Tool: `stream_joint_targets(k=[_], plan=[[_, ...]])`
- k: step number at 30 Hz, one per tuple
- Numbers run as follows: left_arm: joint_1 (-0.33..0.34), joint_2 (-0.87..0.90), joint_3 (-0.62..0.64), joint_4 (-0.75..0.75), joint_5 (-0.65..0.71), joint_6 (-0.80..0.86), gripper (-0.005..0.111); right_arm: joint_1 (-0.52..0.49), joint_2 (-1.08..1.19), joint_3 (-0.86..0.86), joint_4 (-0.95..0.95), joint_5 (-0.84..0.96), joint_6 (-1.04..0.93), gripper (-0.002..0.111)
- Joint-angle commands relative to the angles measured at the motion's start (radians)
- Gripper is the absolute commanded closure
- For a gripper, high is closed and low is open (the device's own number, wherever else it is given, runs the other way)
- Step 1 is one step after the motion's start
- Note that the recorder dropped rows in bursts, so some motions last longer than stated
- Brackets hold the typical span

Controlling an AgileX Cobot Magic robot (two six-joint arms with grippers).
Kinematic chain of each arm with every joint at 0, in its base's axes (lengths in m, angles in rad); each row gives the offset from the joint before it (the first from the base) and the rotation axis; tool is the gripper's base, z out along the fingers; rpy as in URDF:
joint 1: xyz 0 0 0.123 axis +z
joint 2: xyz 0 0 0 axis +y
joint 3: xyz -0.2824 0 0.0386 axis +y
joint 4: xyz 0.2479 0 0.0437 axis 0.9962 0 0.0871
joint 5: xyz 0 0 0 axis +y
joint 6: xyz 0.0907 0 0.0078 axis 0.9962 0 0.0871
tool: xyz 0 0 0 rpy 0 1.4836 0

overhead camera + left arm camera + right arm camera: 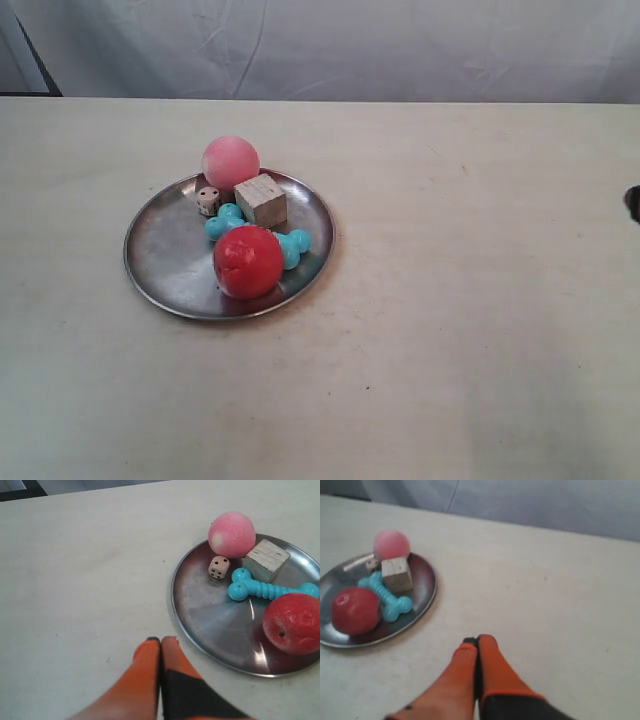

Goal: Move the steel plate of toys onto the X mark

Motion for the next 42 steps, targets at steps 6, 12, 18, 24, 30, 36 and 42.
stream_joint_targets(k=[6,12,18,24,30,36,42], plan=[[-0.006,-0.009,0.004,0.004,-0.01,-0.002,0.106,-0.111,-0.421,0.228,-0.025,-0.016,-0.004,0.108],[-0.006,-0.009,0.004,0.004,-0.01,-0.002,0.106,-0.113,-0.532,0.389,-0.015,-0.044,-0.004,0.108],[-0.006,-0.009,0.004,0.004,-0.007,-0.002,0.106,-0.113,-0.532,0.438,0.05,-0.041,-0.002,0.108],[-0.006,-0.009,0.004,0.004,-0.007,-0.002,0.106,-0.113,-0.532,0.438,0.05,-0.041,-0.002,0.108],[-0.006,-0.009,0.004,0.004,-0.007,-0.002,0.106,-0.113,-0.532,0.438,0.05,-0.041,-0.002,0.108],[-0.006,-0.066,0.065,0.057,-0.09,-0.002,0.106,-0.113,-0.532,0.438,0.052,-0.038,-0.002,0.108],[-0.002,-0.294,0.232,-0.015,-0.16,0.001,0.106,-0.113,-0.532,0.438,0.054,-0.036,-0.002,0.108]])
